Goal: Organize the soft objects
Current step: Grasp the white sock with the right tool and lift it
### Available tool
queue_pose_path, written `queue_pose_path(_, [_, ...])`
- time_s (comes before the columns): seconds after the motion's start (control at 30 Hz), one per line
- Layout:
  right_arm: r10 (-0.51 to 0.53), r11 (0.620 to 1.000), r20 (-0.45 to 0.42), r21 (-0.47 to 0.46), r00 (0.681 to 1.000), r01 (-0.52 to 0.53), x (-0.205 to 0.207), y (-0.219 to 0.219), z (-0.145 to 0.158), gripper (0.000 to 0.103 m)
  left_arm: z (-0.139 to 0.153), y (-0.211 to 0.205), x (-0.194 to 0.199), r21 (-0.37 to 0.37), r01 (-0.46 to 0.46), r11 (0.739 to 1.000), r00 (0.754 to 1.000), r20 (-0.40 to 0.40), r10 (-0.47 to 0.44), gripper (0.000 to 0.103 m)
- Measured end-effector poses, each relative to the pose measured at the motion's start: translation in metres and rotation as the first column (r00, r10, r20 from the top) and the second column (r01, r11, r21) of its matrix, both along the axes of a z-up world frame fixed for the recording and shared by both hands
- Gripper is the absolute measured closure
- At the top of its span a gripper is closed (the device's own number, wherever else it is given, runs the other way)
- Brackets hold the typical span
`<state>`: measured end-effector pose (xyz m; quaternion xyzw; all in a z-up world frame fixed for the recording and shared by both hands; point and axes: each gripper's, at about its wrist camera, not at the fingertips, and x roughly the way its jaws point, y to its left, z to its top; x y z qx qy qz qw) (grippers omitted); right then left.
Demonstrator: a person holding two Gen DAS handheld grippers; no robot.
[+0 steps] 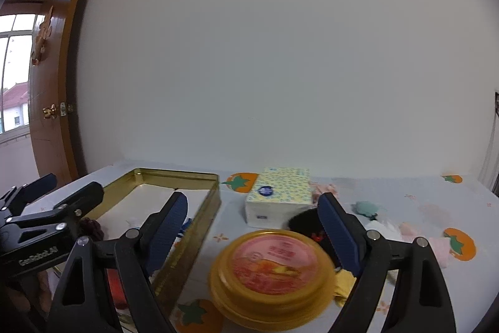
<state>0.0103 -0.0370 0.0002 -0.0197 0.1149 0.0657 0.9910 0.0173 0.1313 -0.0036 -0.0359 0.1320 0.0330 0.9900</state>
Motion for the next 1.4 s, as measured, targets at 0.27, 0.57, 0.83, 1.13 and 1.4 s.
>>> queue_pose_path(0.27, [-0.050,0.998,-0.030,0.027,0.998,0.051,-0.003,-0.047,-0.002,0.016,0.001,-0.024,-0.006,0.003,0.048,0.999,0.999,-0.008,-0.048,0.001])
queue_pose_path(0.57, [-0.126,0.991,-0.037,0.037,0.991,0.127,-0.004,-0.098,-0.001,0.016,0.002,-0.057,-0.012,0.021,0.118,0.993,0.993,-0.013,-0.118,0.001])
queue_pose_path(0.83, [-0.152,0.984,-0.100,0.076,0.983,0.160,0.000,-0.160,0.000,0.017,0.000,-0.092,-0.015,0.030,0.211,0.977,0.977,-0.030,-0.210,0.001])
queue_pose_path(1.13, [-0.011,0.970,-0.311,0.228,0.950,0.086,0.030,-0.199,-0.018,0.055,-0.002,-0.150,-0.019,0.052,0.352,0.934,0.934,-0.081,-0.348,0.001])
queue_pose_path(1.4, [0.036,0.987,-0.529,0.150,0.848,0.052,0.065,-0.179,-0.044,0.056,-0.004,-0.175,-0.019,0.112,0.374,0.921,0.925,-0.125,-0.360,0.001])
